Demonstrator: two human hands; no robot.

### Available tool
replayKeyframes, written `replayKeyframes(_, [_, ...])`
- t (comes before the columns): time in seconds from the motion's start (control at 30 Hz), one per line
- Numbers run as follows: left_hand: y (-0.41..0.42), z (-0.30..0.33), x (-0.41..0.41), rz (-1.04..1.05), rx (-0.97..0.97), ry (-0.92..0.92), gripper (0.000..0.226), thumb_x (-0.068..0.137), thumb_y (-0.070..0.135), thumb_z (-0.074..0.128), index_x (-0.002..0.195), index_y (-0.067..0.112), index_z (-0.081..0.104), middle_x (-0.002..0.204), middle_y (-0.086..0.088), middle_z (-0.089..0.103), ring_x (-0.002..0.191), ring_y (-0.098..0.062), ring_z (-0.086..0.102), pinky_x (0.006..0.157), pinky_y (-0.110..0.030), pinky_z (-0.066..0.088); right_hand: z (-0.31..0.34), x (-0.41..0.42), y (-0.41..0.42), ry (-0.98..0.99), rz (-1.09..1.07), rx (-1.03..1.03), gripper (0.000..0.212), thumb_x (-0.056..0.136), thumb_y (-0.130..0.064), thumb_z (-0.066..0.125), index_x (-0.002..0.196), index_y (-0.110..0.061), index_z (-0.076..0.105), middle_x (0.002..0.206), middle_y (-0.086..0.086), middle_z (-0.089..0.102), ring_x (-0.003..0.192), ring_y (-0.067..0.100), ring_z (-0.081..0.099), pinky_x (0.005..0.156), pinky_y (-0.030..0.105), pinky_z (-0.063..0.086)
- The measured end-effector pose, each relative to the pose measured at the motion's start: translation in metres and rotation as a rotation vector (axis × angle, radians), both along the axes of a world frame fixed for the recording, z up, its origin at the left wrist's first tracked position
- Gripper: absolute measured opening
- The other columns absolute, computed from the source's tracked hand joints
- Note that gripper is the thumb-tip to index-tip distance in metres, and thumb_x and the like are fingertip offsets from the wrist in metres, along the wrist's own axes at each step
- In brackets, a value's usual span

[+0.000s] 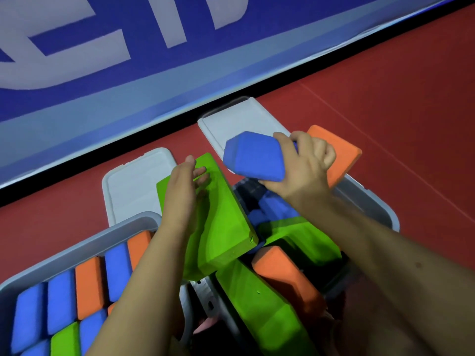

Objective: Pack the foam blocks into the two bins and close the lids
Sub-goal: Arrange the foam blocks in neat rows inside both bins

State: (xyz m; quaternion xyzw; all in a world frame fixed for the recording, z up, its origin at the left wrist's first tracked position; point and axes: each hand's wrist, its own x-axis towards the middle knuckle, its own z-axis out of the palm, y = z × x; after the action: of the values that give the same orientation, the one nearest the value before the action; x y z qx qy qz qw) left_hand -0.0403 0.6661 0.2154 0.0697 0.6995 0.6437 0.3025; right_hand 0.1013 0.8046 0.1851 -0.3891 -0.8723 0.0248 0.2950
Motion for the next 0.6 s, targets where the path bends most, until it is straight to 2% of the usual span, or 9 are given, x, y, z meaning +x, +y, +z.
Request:
replayKeyframes(0.1, [-0.003, 0.001, -0.007, 0.059, 0.062, -0.158, 0.042, 0.098, 0.051, 0.036, 0.116, 0.017, 0.051, 0.105, -0.005, 0.064, 0.096, -0.021, 0.062, 0.083, -0.034, 0.045, 0.006, -0.003, -0.013, 0.158, 0.098, 0.129, 0.078, 0.056, -0.050, 0.071, 0.127, -0.024, 0.050, 0.122, 0.008, 0.047, 0.100, 0.022, 0.035, 0.089, 0.037, 0.023])
replayKeyframes(0.2, [-0.008, 0.003, -0.011, 0.072, 0.115, -0.227, 0.055, 0.094, 0.062, 0.032, 0.120, 0.016, 0.049, 0.107, -0.009, 0.064, 0.103, -0.026, 0.061, 0.089, -0.038, 0.045, 0.016, -0.007, -0.021, 0.212, 0.145, 0.159, 0.079, 0.056, -0.039, 0.072, 0.129, -0.029, 0.043, 0.128, 0.004, 0.037, 0.104, 0.023, 0.034, 0.092, 0.038, 0.023])
replayKeyframes(0.27, [-0.011, 0.005, -0.014, 0.069, 0.144, -0.257, 0.061, 0.091, 0.068, 0.031, 0.121, 0.017, 0.046, 0.110, -0.012, 0.064, 0.101, -0.026, 0.062, 0.094, -0.042, 0.044, 0.016, -0.011, -0.025, 0.228, 0.174, 0.172, 0.079, 0.055, -0.034, 0.072, 0.129, -0.031, 0.042, 0.129, 0.003, 0.035, 0.104, 0.022, 0.033, 0.094, 0.038, 0.024])
replayKeyframes(0.33, [-0.011, 0.009, -0.014, 0.063, 0.167, -0.266, 0.070, 0.088, 0.071, 0.032, 0.132, 0.017, 0.039, 0.107, -0.012, 0.063, 0.092, -0.025, 0.064, 0.098, -0.045, 0.045, 0.009, -0.014, -0.030, 0.240, 0.210, 0.221, 0.078, 0.056, -0.030, 0.074, 0.127, -0.033, 0.044, 0.128, 0.002, 0.036, 0.104, 0.023, 0.035, 0.095, 0.041, 0.026])
replayKeyframes(0.4, [-0.010, 0.007, -0.015, 0.026, 0.182, -0.264, 0.076, 0.088, 0.071, 0.032, 0.144, 0.020, 0.026, 0.095, -0.010, 0.064, 0.074, -0.020, 0.067, 0.086, -0.043, 0.051, 0.002, -0.016, -0.032, 0.254, 0.251, 0.276, 0.075, 0.059, -0.026, 0.078, 0.127, -0.033, 0.046, 0.127, 0.003, 0.038, 0.103, 0.025, 0.037, 0.097, 0.045, 0.030])
replayKeyframes(0.47, [-0.011, 0.004, -0.019, -0.037, 0.160, -0.227, 0.070, 0.089, 0.069, 0.035, 0.143, 0.027, 0.023, 0.085, -0.008, 0.065, 0.063, -0.017, 0.069, 0.074, -0.039, 0.052, -0.002, -0.017, -0.033, 0.289, 0.282, 0.325, 0.071, 0.062, -0.023, 0.078, 0.126, -0.033, 0.049, 0.126, 0.003, 0.041, 0.102, 0.026, 0.039, 0.095, 0.046, 0.033])
replayKeyframes(0.5, [-0.012, 0.003, -0.023, -0.078, 0.154, -0.230, 0.068, 0.086, 0.070, 0.040, 0.138, 0.030, 0.026, 0.089, -0.009, 0.067, 0.069, -0.019, 0.071, 0.075, -0.040, 0.054, -0.001, -0.018, -0.033, 0.314, 0.295, 0.349, 0.067, 0.064, -0.022, 0.077, 0.124, -0.033, 0.051, 0.125, 0.002, 0.042, 0.100, 0.025, 0.040, 0.094, 0.046, 0.035])
replayKeyframes(0.53, [-0.012, 0.001, -0.028, -0.128, 0.128, -0.229, 0.076, 0.079, 0.074, 0.050, 0.135, 0.027, 0.031, 0.098, -0.010, 0.070, 0.082, -0.023, 0.072, 0.079, -0.042, 0.055, 0.000, -0.019, -0.034, 0.337, 0.311, 0.370, 0.061, 0.067, -0.024, 0.074, 0.123, -0.034, 0.052, 0.124, 0.001, 0.043, 0.099, 0.024, 0.041, 0.093, 0.044, 0.036])
replayKeyframes(0.6, [-0.012, -0.002, -0.036, -0.233, 0.049, -0.224, 0.101, 0.062, 0.074, 0.068, 0.143, 0.024, 0.034, 0.116, -0.009, 0.069, 0.105, -0.028, 0.068, 0.087, -0.042, 0.054, 0.004, -0.021, -0.032, 0.359, 0.367, 0.387, 0.048, 0.077, -0.034, 0.068, 0.122, -0.036, 0.052, 0.123, 0.000, 0.043, 0.097, 0.022, 0.042, 0.093, 0.042, 0.037])
